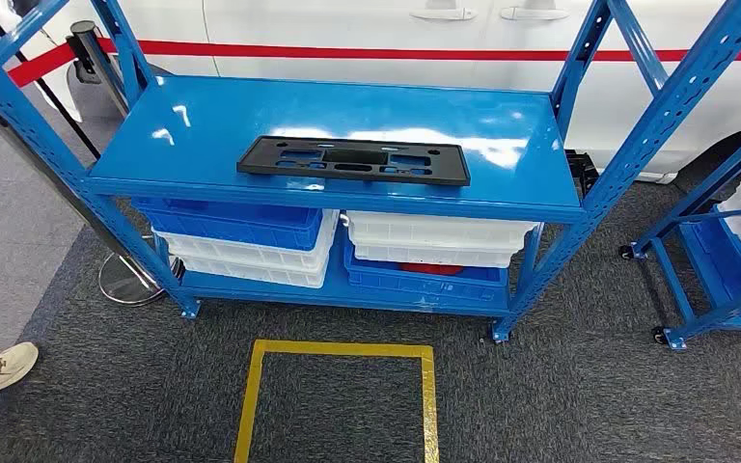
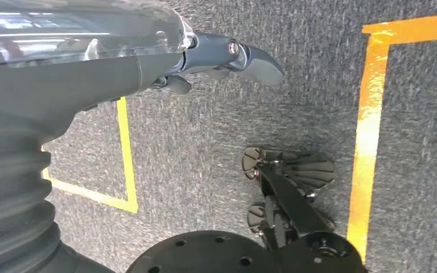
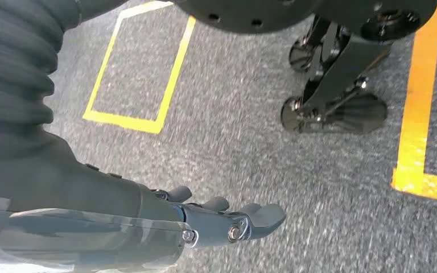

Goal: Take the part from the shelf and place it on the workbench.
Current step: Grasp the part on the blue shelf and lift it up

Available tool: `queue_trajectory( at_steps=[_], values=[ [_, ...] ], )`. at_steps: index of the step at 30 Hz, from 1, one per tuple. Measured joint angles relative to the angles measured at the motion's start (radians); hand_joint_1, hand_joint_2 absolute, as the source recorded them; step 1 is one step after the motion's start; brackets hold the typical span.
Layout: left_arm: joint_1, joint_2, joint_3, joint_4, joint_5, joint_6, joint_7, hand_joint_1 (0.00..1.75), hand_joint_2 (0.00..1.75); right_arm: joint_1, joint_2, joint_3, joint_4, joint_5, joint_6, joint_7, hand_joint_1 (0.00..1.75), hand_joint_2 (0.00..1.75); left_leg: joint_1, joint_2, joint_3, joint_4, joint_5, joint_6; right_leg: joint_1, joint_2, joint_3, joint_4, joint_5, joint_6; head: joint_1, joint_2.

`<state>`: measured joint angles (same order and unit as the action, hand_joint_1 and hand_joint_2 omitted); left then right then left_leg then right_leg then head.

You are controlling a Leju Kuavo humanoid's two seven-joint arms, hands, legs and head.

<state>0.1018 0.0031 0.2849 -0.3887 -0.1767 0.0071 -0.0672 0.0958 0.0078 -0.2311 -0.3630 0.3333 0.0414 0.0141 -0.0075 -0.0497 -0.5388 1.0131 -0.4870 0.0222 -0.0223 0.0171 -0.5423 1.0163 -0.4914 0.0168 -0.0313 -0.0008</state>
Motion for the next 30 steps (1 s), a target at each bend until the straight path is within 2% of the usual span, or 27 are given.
queue_trajectory(
  at_steps=[1,2,3,4,8,11,15,21,23,25,26,27,29,30],
  values=[
    [-0.002,0.0,0.01,0.002,-0.007,0.0,-0.002,0.0,0.58,-0.002,0.001,-0.009,0.002,0.012,0.002,0.0,0.0,0.0,0.0,0.0,0.0,0.0,0.0,0.0,0.0,0.0,0.0,0.0,0.0,0.0,0.0,0.0],
    [-0.004,0.0,0.019,0.003,-0.013,0.0,-0.004,0.0,0.44,-0.004,0.002,-0.018,0.003,0.023,0.004,0.0,0.0,0.0,0.0,0.0,0.0,0.0,0.0,0.0,0.0,0.0,0.0,0.0,0.0,0.0,0.0,0.0],
    [-0.008,0.0,0.039,0.006,-0.025,0.001,-0.008,0.0,0.0,-0.008,0.003,-0.035,0.007,0.045,0.007,-0.001,0.0,0.0,0.0,0.0,0.0,0.0,0.0,0.0,0.0,0.0,0.0,0.0,0.0,0.0,0.0,0.0],
    [-0.012,0.0,0.06,0.01,-0.038,0.001,-0.013,0.0,0.0,-0.013,0.005,-0.054,0.01,0.068,0.012,-0.002,0.0,0.0,0.0,0.0,0.0,0.0,0.0,0.0,0.0,0.0,0.0,0.0,0.0,0.0,0.0,0.0],
    [-0.027,0.0,0.142,0.023,-0.088,0.002,-0.029,0.0,0.0,-0.031,0.014,-0.132,0.023,0.15,0.029,-0.026,0.0,1.75,0.0,0.0,0.0,0.0,0.0,0.0,0.0,0.0,0.0,0.0,0.0,0.0,0.0,0.0],
    [-0.039,-0.002,0.199,0.032,-0.123,0.002,-0.04,0.0,0.0,-0.048,0.023,-0.182,0.028,0.194,0.053,-0.074,0.0,1.75,-0.001,0.0,0.0,0.0,0.0,0.0,0.0,0.0,0.001,-0.001,0.0,0.001,0.0,0.0],
    [-0.056,-0.003,0.272,0.044,-0.172,0.002,-0.053,0.0,0.0,-0.072,0.04,-0.197,0.007,0.201,0.102,-0.154,0.0,0.0,-0.002,0.0,-0.001,0.002,-0.001,0.001,-0.001,0.0,0.001,-0.002,0.002,0.003,0.0,0.0],
    [-0.074,-0.005,0.363,0.059,-0.231,0.002,-0.068,0.0,0.0,-0.099,0.061,-0.179,-0.106,0.12,0.181,-0.255,0.0,0.0,-0.006,0.0,-0.003,0.009,-0.002,0.007,-0.004,0.0,0.002,-0.003,0.004,0.008,0.0,0.0],
    [-0.077,-0.006,0.385,0.061,-0.245,0.002,-0.072,0.0,0.0,-0.103,0.063,-0.163,-0.159,0.089,0.203,-0.278,0.0,0.0,-0.007,0.0,-0.005,0.009,-0.001,0.013,-0.006,0.0,0.002,-0.006,0.006,0.014,0.0,0.0],
    [-0.082,-0.008,0.409,0.064,-0.259,0.003,-0.077,0.0,0.0,-0.109,0.065,-0.145,-0.217,0.057,0.224,-0.3,0.0,0.0,-0.001,0.002,0.002,-0.003,0.006,0.023,-0.006,-0.001,0.0,0.001,-0.001,0.02,0.001,0.0],
    [-0.084,-0.009,0.421,0.065,-0.266,0.003,-0.079,0.0,0.0,-0.112,0.065,-0.136,-0.245,0.041,0.235,-0.311,0.0,0.0,0.002,0.004,0.006,-0.01,0.01,0.028,-0.004,-0.002,-0.011,0.026,-0.017,0.021,0.001,0.0],
    [-0.087,-0.011,0.432,0.067,-0.272,0.004,-0.081,0.0,0.0,-0.115,0.065,-0.126,-0.274,0.025,0.245,-0.322,0.0,0.0,0.005,0.006,0.009,-0.015,0.013,0.032,-0.003,-0.004,-0.034,0.074,-0.043,0.021,0.002,0.0],
    [-0.091,-0.014,0.455,0.071,-0.286,0.004,-0.084,0.0,0.0,-0.119,0.065,-0.104,-0.33,-0.008,0.267,-0.345,0.0,0.0,0.002,0.008,0.011,-0.016,0.013,0.034,-0.002,-0.007,-0.106,0.212,-0.101,0.02,0.002,0.0],
    [-0.093,-0.016,0.467,0.074,-0.292,0.005,-0.085,0.0,0.0,-0.119,0.066,-0.094,-0.357,-0.023,0.277,-0.355,0.0,0.0,0.001,0.008,0.011,-0.015,0.012,0.035,-0.001,-0.008,-0.138,0.268,-0.115,0.019,0.002,0.0]
  ],
)
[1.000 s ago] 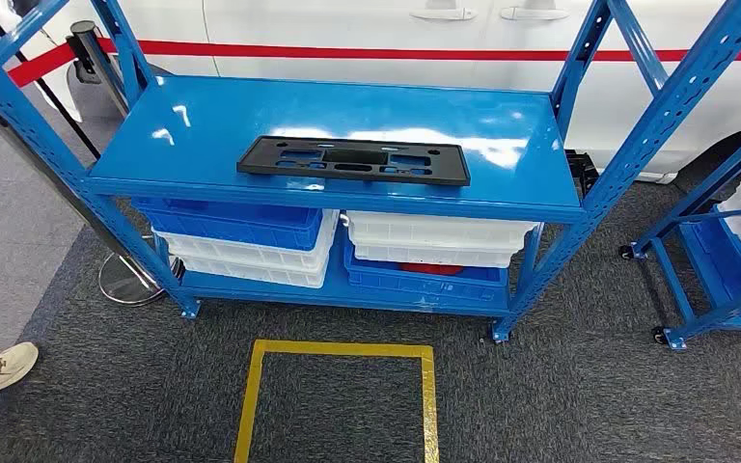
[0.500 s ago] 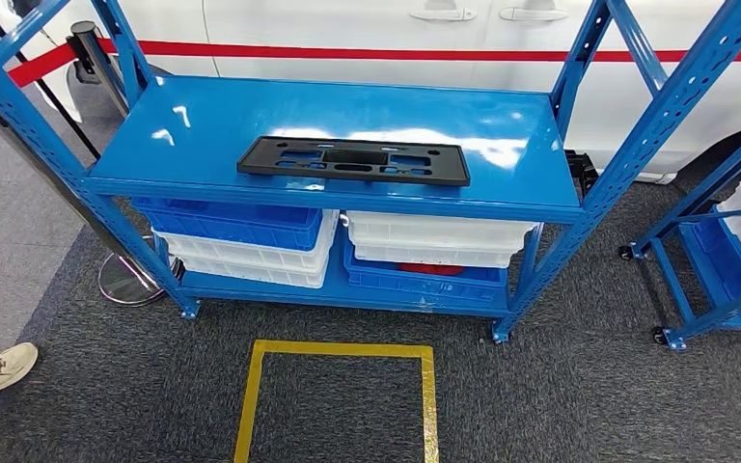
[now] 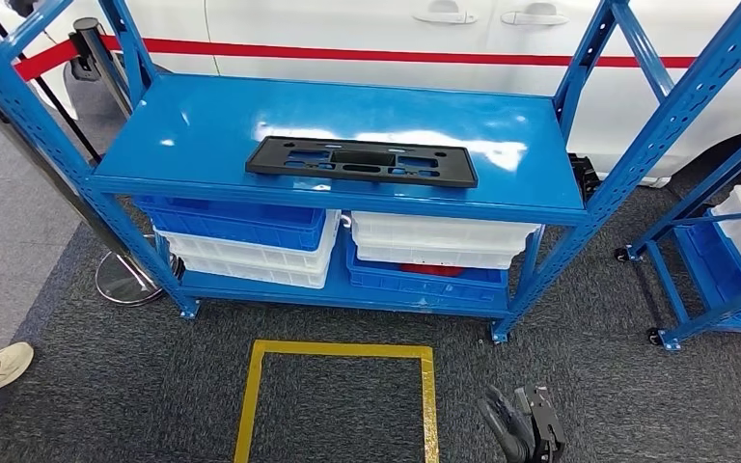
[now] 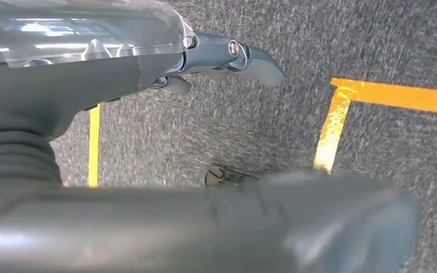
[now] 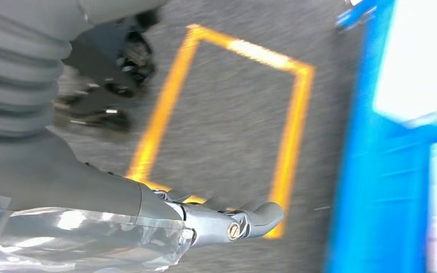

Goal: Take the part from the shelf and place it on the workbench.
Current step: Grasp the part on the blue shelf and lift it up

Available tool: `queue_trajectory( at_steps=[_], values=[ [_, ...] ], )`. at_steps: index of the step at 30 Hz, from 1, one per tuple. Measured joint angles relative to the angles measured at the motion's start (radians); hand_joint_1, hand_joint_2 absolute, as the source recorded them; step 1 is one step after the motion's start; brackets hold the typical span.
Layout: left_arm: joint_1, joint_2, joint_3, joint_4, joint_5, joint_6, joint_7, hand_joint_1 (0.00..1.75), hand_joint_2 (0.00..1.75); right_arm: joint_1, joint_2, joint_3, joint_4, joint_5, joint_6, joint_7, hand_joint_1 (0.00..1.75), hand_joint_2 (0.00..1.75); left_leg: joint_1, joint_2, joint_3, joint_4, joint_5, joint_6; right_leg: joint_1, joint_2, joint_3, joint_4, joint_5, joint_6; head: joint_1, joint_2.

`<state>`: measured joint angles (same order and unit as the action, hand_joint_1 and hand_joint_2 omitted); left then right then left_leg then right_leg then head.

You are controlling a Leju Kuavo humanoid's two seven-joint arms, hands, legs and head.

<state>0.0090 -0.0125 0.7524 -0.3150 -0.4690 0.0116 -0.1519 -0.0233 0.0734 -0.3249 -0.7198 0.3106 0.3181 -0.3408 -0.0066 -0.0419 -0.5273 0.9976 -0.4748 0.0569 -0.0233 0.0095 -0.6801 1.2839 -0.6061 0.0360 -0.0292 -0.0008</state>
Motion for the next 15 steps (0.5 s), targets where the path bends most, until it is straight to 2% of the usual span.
queue_trajectory(
  at_steps=[1,2,4,5,6,8,10,11,12,13,15],
  values=[
    [-0.001,-0.001,0.012,0.002,-0.007,0.0,-0.001,0.0,0.0,0.0,0.0,0.011,-0.028,-0.016,0.01,-0.011,0.0,0.0,-0.001,-0.001,0.002,0.0,-0.002,0.0,0.001,0.0,-0.016,0.02,0.008,-0.002,0.0,0.0],
    [-0.003,-0.003,0.024,0.004,-0.014,0.0,-0.003,0.0,0.0,-0.001,0.0,0.021,-0.056,-0.032,0.02,-0.022,0.0,0.0,-0.002,-0.002,0.006,0.0,-0.004,-0.001,0.002,0.0,-0.011,-0.002,0.036,-0.005,0.0,0.0],
    [-0.005,-0.007,0.046,0.008,-0.027,0.0,-0.007,0.0,0.0,-0.004,0.0,0.042,-0.116,-0.063,0.04,-0.044,0.0,0.0,-0.003,-0.005,0.016,0.0,-0.011,-0.004,0.007,0.002,0.043,-0.133,0.12,-0.018,0.0,0.0],
    [-0.008,-0.01,0.057,0.011,-0.033,0.0,-0.01,0.0,0.0,-0.007,0.001,0.05,-0.145,-0.078,0.05,-0.055,0.0,0.0,-0.004,-0.007,0.018,0.002,-0.016,-0.008,0.011,0.004,0.072,-0.198,0.147,-0.024,-0.001,0.0],
    [-0.011,-0.012,0.068,0.013,-0.038,0.0,-0.011,0.0,0.0,-0.01,0.002,0.058,-0.176,-0.092,0.063,-0.065,0.0,0.0,-0.004,-0.008,0.019,0.003,-0.019,-0.012,0.014,0.005,0.09,-0.241,0.16,-0.029,-0.001,0.0],
    [-0.017,-0.015,0.087,0.016,-0.05,0.002,-0.014,0.0,0.0,-0.015,0.005,0.07,-0.241,-0.118,0.09,-0.085,0.0,0.0,-0.003,-0.009,0.015,0.004,-0.023,-0.023,0.019,0.005,0.1,-0.266,0.157,-0.033,-0.002,0.0],
    [-0.019,-0.016,0.106,0.018,-0.06,0.003,-0.015,0.0,0.0,-0.022,0.012,0.083,-0.312,-0.142,0.118,-0.102,0.0,0.0,-0.002,-0.004,0.015,0.008,-0.031,-0.036,0.014,0.002,0.106,-0.277,0.157,-0.038,-0.002,0.0],
    [-0.021,-0.018,0.114,0.02,-0.064,0.004,-0.016,0.0,0.0,-0.026,0.015,0.089,-0.347,-0.154,0.132,-0.11,0.0,0.0,-0.002,0.004,0.008,0.026,-0.044,-0.043,0.01,0.0,0.111,-0.284,0.158,-0.042,-0.002,0.0],
    [-0.023,-0.018,0.123,0.021,-0.069,0.004,-0.016,0.0,0.0,-0.031,0.018,0.095,-0.381,-0.165,0.144,-0.118,0.0,0.0,0.0,0.013,-0.01,0.065,-0.066,-0.05,0.007,-0.004,0.117,-0.29,0.158,-0.045,-0.003,0.0],
    [-0.026,-0.019,0.131,0.023,-0.073,0.005,-0.017,0.0,0.0,-0.036,0.02,0.101,-0.414,-0.176,0.156,-0.126,0.0,0.0,0.004,0.021,-0.041,0.125,-0.094,-0.057,0.007,-0.008,0.12,-0.293,0.157,-0.048,-0.003,0.0],
    [-0.031,-0.02,0.148,0.026,-0.083,0.006,-0.018,0.0,0.0,-0.045,0.025,0.112,-0.48,-0.198,0.181,-0.141,0.0,0.0,0.015,0.028,-0.118,0.257,-0.139,-0.07,0.005,-0.015,0.123,-0.292,0.152,-0.05,-0.004,0.0]
  ],
)
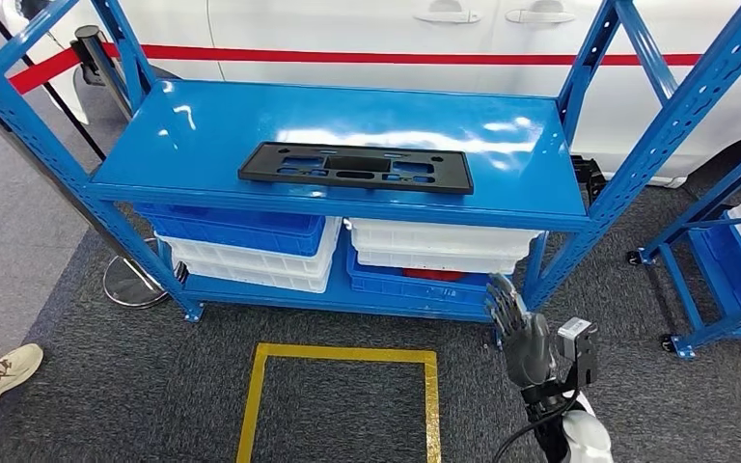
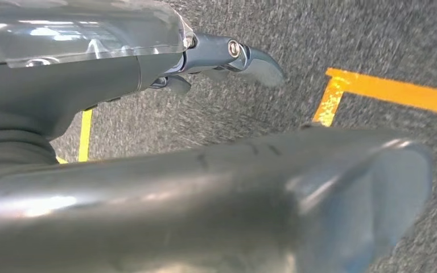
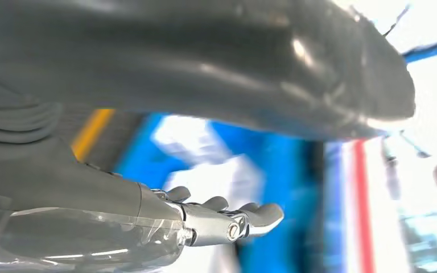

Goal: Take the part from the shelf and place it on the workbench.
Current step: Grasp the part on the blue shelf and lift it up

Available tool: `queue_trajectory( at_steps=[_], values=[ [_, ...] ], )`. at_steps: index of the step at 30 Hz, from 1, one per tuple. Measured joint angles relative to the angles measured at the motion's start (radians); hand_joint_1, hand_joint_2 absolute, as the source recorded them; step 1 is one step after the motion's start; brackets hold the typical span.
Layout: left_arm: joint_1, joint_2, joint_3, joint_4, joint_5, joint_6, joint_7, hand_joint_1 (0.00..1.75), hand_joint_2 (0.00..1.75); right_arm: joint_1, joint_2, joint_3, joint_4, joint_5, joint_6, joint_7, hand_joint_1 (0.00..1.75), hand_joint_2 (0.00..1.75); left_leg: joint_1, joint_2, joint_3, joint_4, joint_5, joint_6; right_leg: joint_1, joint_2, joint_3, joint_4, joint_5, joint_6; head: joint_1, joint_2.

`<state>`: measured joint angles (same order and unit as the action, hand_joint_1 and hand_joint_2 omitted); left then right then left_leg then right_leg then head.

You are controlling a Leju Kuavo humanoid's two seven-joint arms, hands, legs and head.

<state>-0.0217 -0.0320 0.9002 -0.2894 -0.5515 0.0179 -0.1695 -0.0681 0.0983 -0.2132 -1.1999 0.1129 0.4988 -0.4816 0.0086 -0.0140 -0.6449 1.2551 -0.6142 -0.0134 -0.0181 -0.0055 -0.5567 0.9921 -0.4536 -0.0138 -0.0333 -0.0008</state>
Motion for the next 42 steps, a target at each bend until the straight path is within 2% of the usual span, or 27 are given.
queue_trajectory(
  at_steps=[1,2,4,5,6,7,10,11,13,15,16,17,18,20,22,23,25,27,30,31,32,33,35,36,37,40,42],
  values=[
    [-0.001,0.0,0.009,0.001,-0.005,0.0,0.0,0.0,0.0,-0.004,0.003,0.006,-0.035,-0.011,0.013,-0.007,0.0,0.0,0.006,0.002,-0.024,0.032,0.002,-0.006,-0.002,-0.003,0.002,0.001,-0.003,0.002,0.0,0.0],
    [-0.001,0.0,0.017,0.002,-0.01,0.001,-0.001,0.0,0.0,-0.008,0.007,0.01,-0.067,-0.022,0.026,-0.014,0.0,0.0,0.011,0.004,-0.029,0.025,0.026,-0.012,-0.005,-0.004,0.006,0.003,-0.007,0.006,0.0,0.0],
    [-0.002,-0.001,0.033,0.004,-0.019,0.003,-0.002,0.0,0.0,-0.018,0.016,0.018,-0.132,-0.045,0.052,-0.028,0.0,0.0,0.021,0.011,0.015,-0.093,0.11,-0.024,-0.012,-0.005,0.016,0.01,-0.018,0.018,0.0,0.0],
    [-0.003,-0.002,0.04,0.006,-0.023,0.004,-0.002,0.0,0.0,-0.024,0.02,0.021,-0.161,-0.054,0.064,-0.035,0.0,0.0,0.022,0.014,0.041,-0.156,0.139,-0.028,-0.014,-0.005,0.019,0.015,-0.025,0.025,0.0,0.0],
    [-0.005,-0.002,0.047,0.009,-0.028,0.005,-0.002,0.0,0.0,-0.03,0.025,0.025,-0.194,-0.065,0.079,-0.042,0.0,0.0,0.022,0.016,0.059,-0.2,0.156,-0.025,-0.013,-0.005,0.019,0.02,-0.029,0.033,-0.001,0.0],
    [-0.007,-0.003,0.055,0.011,-0.032,0.006,-0.003,0.0,0.0,-0.035,0.03,0.028,-0.228,-0.075,0.093,-0.049,0.0,0.0,0.021,0.016,0.066,-0.219,0.157,-0.019,-0.011,-0.006,0.018,0.023,-0.031,0.039,-0.002,0.0],
    [-0.01,-0.004,0.079,0.016,-0.046,0.008,-0.006,0.0,0.0,-0.049,0.045,0.034,-0.324,-0.107,0.14,-0.07,0.0,0.0,0.016,0.012,0.064,-0.221,0.154,0.01,-0.012,-0.008,0.017,0.023,-0.033,0.052,-0.002,0.0],
    [-0.01,-0.005,0.085,0.016,-0.051,0.009,-0.007,0.0,0.0,-0.054,0.049,0.036,-0.35,-0.116,0.153,-0.076,0.0,0.0,0.015,0.012,0.065,-0.223,0.155,0.019,-0.013,-0.008,0.012,0.037,-0.045,0.054,-0.001,0.0],
    [-0.013,-0.006,0.099,0.018,-0.06,0.009,-0.01,0.0,0.0,-0.067,0.059,0.038,-0.414,-0.137,0.184,-0.09,0.0,0.0,0.014,0.011,0.066,-0.225,0.156,0.032,-0.013,-0.006,-0.032,0.129,-0.096,0.054,0.0,0.0],
    [-0.017,-0.008,0.115,0.021,-0.07,0.01,-0.012,0.0,0.0,-0.075,0.068,0.039,-0.475,-0.16,0.217,-0.104,0.0,0.0,0.008,0.01,0.066,-0.225,0.154,0.041,-0.007,-0.004,-0.106,0.271,-0.153,0.051,0.0,0.0],
    [-0.018,-0.008,0.122,0.023,-0.074,0.01,-0.012,0.0,0.0,-0.076,0.072,0.039,-0.497,-0.168,0.23,-0.11,0.0,0.0,0.003,0.009,0.068,-0.225,0.153,0.044,-0.004,-0.004,-0.132,0.317,-0.159,0.047,0.0,0.0],
    [-0.019,-0.009,0.129,0.024,-0.078,0.01,-0.013,0.0,0.0,-0.077,0.076,0.04,-0.519,-0.177,0.243,-0.115,0.0,0.0,-0.001,0.007,0.07,-0.225,0.152,0.046,-0.001,-0.003,-0.14,0.323,-0.144,0.041,0.0,0.0],
    [-0.019,-0.01,0.136,0.026,-0.082,0.011,-0.013,0.0,0.0,-0.079,0.08,0.04,-0.546,-0.187,0.257,-0.121,0.0,0.0,-0.007,0.005,0.074,-0.225,0.15,0.049,0.004,-0.002,-0.13,0.289,-0.111,0.032,0.0,0.0],
    [-0.021,-0.016,0.152,0.031,-0.093,0.011,-0.015,0.0,0.0,-0.09,0.088,0.042,-0.612,-0.215,0.292,-0.138,0.0,0.0,-0.016,0.002,0.079,-0.225,0.148,0.052,0.018,0.001,-0.073,0.155,-0.036,0.001,0.0,0.0],
    [-0.026,-0.022,0.168,0.036,-0.104,0.012,-0.019,0.0,0.0,-0.099,0.096,0.045,-0.677,-0.246,0.333,-0.155,0.0,0.0,-0.018,0.001,0.079,-0.225,0.146,0.049,0.031,0.004,-0.032,0.058,-0.006,-0.021,-0.002,0.0],
    [-0.029,-0.025,0.176,0.039,-0.11,0.013,-0.021,0.0,0.0,-0.101,0.099,0.046,-0.709,-0.262,0.354,-0.164,0.0,0.0,-0.017,0.001,0.077,-0.226,0.146,0.046,0.034,0.004,-0.027,0.044,-0.009,-0.025,-0.002,0.0],
    [-0.032,-0.027,0.191,0.04,-0.123,0.015,-0.027,0.0,0.0,-0.1,0.102,0.047,-0.763,-0.294,0.393,-0.182,0.0,0.0,-0.016,0.001,0.078,-0.228,0.145,0.037,0.03,0.003,-0.02,0.024,-0.004,-0.02,-0.001,0.0],
    [-0.034,-0.028,0.205,0.042,-0.136,0.016,-0.037,0.0,0.0,-0.098,0.102,0.051,-0.804,-0.325,0.424,-0.199,0.0,0.0,-0.017,0.003,0.069,-0.198,0.122,0.025,0.018,0.001,-0.006,0.0,0.006,-0.016,-0.002,0.0],
    [-0.036,-0.03,0.223,0.044,-0.144,0.017,-0.053,0.0,0.0,-0.091,0.101,0.055,-0.838,-0.35,0.444,-0.211,0.0,0.0,-0.003,0.006,-0.011,-0.028,0.037,0.003,0.011,-0.003,0.002,-0.011,0.009,-0.014,-0.005,0.0],
    [-0.036,-0.03,0.228,0.045,-0.144,0.017,-0.056,0.0,0.0,-0.087,0.101,0.055,-0.844,-0.353,0.445,-0.211,0.0,0.0,0.003,0.007,-0.035,0.02,0.023,-0.004,0.01,-0.003,0.001,-0.009,0.008,-0.013,-0.005,0.0],
    [-0.036,-0.03,0.232,0.045,-0.144,0.017,-0.057,0.0,0.0,-0.084,0.101,0.055,-0.849,-0.354,0.445,-0.211,0.0,0.0,0.009,0.008,-0.044,0.034,0.028,-0.011,0.007,-0.003,0.001,-0.007,0.006,-0.01,-0.005,0.0],
    [-0.036,-0.03,0.235,0.045,-0.145,0.017,-0.058,0.0,0.0,-0.082,0.1,0.055,-0.853,-0.355,0.445,-0.211,0.0,0.0,0.014,0.008,-0.034,0.01,0.052,-0.018,0.003,-0.003,0.001,-0.003,0.003,-0.005,-0.005,0.0],
    [-0.037,-0.03,0.24,0.045,-0.146,0.017,-0.06,0.0,0.0,-0.08,0.099,0.056,-0.858,-0.352,0.437,-0.211,0.0,0.0,0.024,0.01,0.025,-0.115,0.117,-0.031,-0.007,-0.002,0.002,0.01,-0.007,0.01,-0.005,0.0],
    [-0.038,-0.031,0.242,0.046,-0.146,0.017,-0.062,0.0,0.0,-0.078,0.096,0.057,-0.859,-0.347,0.426,-0.211,0.0,0.0,0.025,0.009,0.052,-0.17,0.137,-0.032,-0.008,-0.001,-0.001,0.02,-0.013,0.019,-0.006,0.0],
    [-0.039,-0.031,0.244,0.047,-0.147,0.017,-0.064,0.0,0.0,-0.076,0.09,0.058,-0.86,-0.34,0.409,-0.211,0.0,0.0,0.025,0.008,0.067,-0.203,0.144,-0.027,-0.007,0.0,-0.003,0.027,-0.017,0.028,-0.006,0.0],
    [-0.04,-0.032,0.252,0.049,-0.146,0.018,-0.067,0.0,0.0,-0.062,0.057,0.073,-0.852,-0.301,0.333,-0.211,0.0,0.0,0.019,0.003,0.068,-0.212,0.141,0.006,-0.006,0.001,-0.006,0.029,-0.018,0.044,-0.005,0.0],
    [-0.04,-0.032,0.26,0.049,-0.143,0.015,-0.067,0.0,0.0,-0.053,0.025,0.086,-0.832,-0.271,0.267,-0.201,0.0,0.0,0.019,0.003,0.067,-0.216,0.145,0.022,-0.009,0.001,-0.014,0.05,-0.036,0.051,-0.005,0.0]
  ],
)
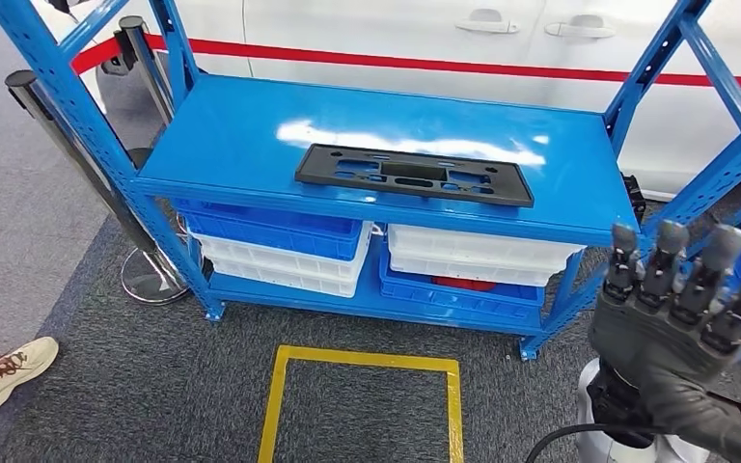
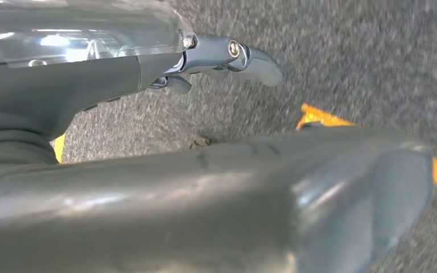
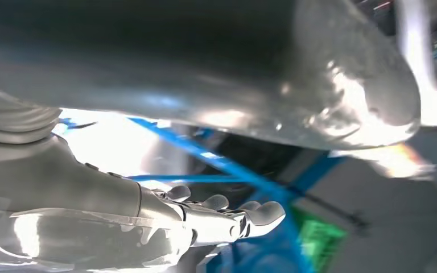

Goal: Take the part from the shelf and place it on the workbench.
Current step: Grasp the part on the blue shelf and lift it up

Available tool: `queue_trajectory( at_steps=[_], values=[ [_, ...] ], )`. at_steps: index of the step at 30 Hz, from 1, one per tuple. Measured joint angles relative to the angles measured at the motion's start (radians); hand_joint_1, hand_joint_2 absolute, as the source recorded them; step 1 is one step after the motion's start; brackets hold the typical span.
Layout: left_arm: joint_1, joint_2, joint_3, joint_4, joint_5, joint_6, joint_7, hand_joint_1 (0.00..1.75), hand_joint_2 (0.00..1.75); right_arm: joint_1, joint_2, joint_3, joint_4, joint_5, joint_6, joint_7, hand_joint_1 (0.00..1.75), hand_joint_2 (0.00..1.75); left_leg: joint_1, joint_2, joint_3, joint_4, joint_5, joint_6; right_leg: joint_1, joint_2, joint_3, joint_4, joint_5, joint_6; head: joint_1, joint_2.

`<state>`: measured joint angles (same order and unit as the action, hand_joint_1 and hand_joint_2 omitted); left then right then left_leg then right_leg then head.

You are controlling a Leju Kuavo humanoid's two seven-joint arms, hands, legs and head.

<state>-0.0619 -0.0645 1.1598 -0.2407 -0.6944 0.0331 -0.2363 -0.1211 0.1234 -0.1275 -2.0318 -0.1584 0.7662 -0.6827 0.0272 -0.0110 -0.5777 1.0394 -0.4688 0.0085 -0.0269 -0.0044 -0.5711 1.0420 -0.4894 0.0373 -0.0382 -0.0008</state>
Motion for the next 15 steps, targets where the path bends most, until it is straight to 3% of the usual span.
queue_trajectory(
  at_steps=[1,3,4,5,6,9,11,13,15],
  values=[
    [0.0,0.0,0.004,0.0,0.002,-0.003,0.0,0.0,0.0,0.002,-0.018,0.008,0.016,0.012,-0.039,0.014,0.0,0.0,0.0,0.0,0.0,-0.002,0.002,0.006,0.0,0.0,-0.018,0.039,-0.025,0.002,0.0,0.0],
    [0.0,0.0,0.011,0.0,0.004,-0.01,0.0,0.0,0.0,0.004,-0.05,0.037,0.061,0.047,-0.143,0.064,0.0,0.0,-0.006,0.001,-0.003,-0.002,0.003,0.013,0.002,0.0,-0.08,0.168,-0.087,0.004,0.0,0.0],
    [0.0,0.0,0.014,0.0,0.005,-0.013,0.0,0.0,0.0,0.004,-0.063,0.062,0.088,0.073,-0.208,0.095,0.0,0.0,-0.01,0.001,-0.004,-0.002,0.003,0.015,0.004,0.0,-0.111,0.228,-0.107,0.002,0.0,0.0],
    [-0.001,0.0,0.017,0.0,0.005,-0.015,0.001,0.0,0.0,0.005,-0.073,0.094,0.118,0.1,-0.276,0.121,0.0,0.0,-0.015,0.001,-0.004,-0.002,0.003,0.017,0.007,0.0,-0.129,0.259,-0.109,-0.002,0.001,0.0],
    [-0.001,0.0,0.019,0.0,0.005,-0.016,0.001,0.0,0.0,0.006,-0.081,0.132,0.146,0.121,-0.336,0.14,0.0,0.0,-0.02,0.001,-0.004,-0.002,0.003,0.018,0.011,0.0,-0.128,0.252,-0.091,-0.01,0.001,0.0],
    [-0.003,-0.005,0.025,0.001,0.005,-0.019,0.002,0.0,0.0,0.008,-0.097,0.23,0.201,0.14,-0.433,0.163,0.0,0.0,-0.033,-0.003,0.0,-0.002,0.001,0.022,0.03,0.003,-0.045,0.072,0.003,-0.052,-0.002,0.0],
    [-0.004,-0.011,0.029,0.003,0.005,-0.021,0.001,0.0,0.0,0.01,-0.102,0.27,0.226,0.135,-0.475,0.182,0.0,0.0,-0.031,-0.005,-0.002,-0.005,0.003,0.019,0.042,0.004,-0.013,-0.003,0.021,-0.071,-0.003,0.0],
    [-0.005,-0.014,0.032,0.004,0.005,-0.021,0.0,0.0,0.0,0.012,-0.109,0.297,0.248,0.126,-0.508,0.197,0.0,0.0,-0.028,-0.006,-0.001,-0.011,0.005,0.01,0.044,0.004,-0.008,-0.019,0.024,-0.074,-0.002,0.0],
    [-0.004,-0.016,0.034,0.005,0.005,-0.021,-0.001,0.0,0.0,0.013,-0.112,0.316,0.263,0.12,-0.525,0.207,0.0,0.0,-0.03,-0.003,-0.002,-0.001,-0.005,0.0,0.036,0.001,0.005,-0.043,0.034,-0.07,-0.002,0.0]
  ],
)
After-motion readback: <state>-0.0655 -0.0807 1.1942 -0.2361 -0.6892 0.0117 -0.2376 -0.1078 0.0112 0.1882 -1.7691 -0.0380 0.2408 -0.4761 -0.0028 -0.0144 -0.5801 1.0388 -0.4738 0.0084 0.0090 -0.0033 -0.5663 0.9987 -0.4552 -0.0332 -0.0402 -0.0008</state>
